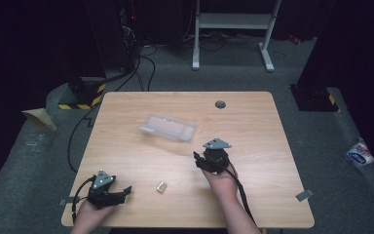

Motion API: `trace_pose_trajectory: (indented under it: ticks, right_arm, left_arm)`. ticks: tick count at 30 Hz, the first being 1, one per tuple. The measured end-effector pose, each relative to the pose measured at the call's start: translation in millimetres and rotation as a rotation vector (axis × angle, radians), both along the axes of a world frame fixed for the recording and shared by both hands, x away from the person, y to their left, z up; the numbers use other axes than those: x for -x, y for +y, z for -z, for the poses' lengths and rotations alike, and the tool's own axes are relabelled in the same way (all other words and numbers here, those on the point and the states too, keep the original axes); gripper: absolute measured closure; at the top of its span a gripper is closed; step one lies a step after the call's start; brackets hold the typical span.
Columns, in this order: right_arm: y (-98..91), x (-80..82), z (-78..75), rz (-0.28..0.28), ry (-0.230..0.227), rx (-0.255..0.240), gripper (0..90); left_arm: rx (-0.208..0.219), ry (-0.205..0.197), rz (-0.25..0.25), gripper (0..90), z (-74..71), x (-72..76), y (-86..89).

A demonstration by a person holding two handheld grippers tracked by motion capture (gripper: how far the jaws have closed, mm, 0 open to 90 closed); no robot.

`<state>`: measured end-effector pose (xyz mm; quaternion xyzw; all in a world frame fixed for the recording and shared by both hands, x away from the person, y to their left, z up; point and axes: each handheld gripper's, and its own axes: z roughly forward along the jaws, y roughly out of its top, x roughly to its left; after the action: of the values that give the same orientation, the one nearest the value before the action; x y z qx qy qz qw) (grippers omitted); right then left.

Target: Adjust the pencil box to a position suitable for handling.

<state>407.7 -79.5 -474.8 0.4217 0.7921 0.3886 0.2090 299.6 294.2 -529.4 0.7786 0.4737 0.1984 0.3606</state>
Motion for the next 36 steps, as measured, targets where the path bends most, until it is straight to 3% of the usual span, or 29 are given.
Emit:
trace_pose_trajectory:
  ticks: [11, 17, 20, 26, 36]
  right_arm:
    - [41.2, -38.7, -2.3, -0.066, 0.002, 0.055, 45.4]
    - [51.5, -50.9, 5.0, -0.074, 0.015, 0.065, 49.9]
    - [51.8, -54.6, 8.0, -0.077, 0.029, 0.045, 51.4]
    - [57.3, -60.0, 12.0, -0.097, 0.031, 0.078, 54.8]
    - [66.5, -55.2, 9.9, -0.121, -0.013, 0.121, 65.4]
  left_arm:
    - [0.01, 0.001, 0.006, 20.9, -0.1, -1.2, 1.1]
    - [0.016, 0.006, 0.006, 21.1, -0.2, -0.6, 1.0]
    - [0.02, 0.005, 0.005, 21.1, -0.1, -0.7, 1.1]
    - [0.022, 0.005, 0.005, 21.1, -0.1, -0.9, 1.6]
    - [0.022, 0.005, 0.006, 21.1, -0.1, -0.6, 1.6]
